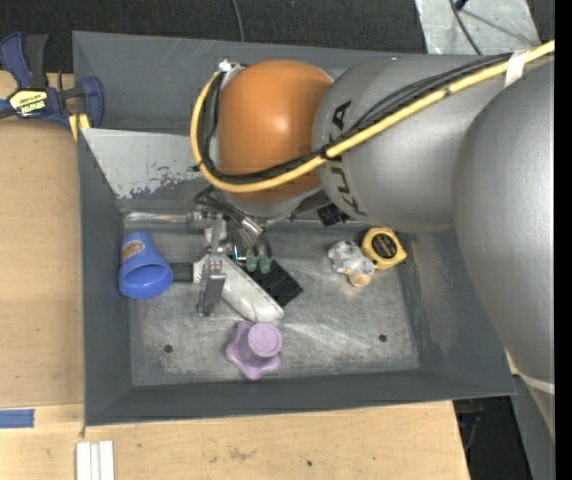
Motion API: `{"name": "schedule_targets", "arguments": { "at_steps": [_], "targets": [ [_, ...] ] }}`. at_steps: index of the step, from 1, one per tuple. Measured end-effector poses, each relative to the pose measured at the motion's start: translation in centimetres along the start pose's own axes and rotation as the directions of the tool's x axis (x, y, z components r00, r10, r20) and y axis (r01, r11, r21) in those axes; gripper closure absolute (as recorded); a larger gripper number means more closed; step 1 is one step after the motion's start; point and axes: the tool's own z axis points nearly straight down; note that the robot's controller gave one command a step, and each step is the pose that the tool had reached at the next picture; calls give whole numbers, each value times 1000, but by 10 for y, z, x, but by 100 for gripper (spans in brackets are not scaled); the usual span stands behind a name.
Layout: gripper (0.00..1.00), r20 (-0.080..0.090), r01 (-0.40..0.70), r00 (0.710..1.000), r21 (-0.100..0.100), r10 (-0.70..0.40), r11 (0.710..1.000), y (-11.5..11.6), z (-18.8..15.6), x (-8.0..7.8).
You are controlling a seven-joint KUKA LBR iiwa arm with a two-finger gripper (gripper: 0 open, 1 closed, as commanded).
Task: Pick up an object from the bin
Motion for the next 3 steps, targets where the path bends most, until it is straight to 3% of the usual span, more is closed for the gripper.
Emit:
{"name": "schedule_targets", "arguments": {
  "at_steps": [1,2,3],
  "targets": [
    [0,8,-3,1000,-2,3,1000,-1,-5,-2],
    [0,13,1,1000,-3,-1,1000,-41,73,-2],
    [0,14,-27,1000,-5,27,1000,-48,97,-5]
  ]
}}
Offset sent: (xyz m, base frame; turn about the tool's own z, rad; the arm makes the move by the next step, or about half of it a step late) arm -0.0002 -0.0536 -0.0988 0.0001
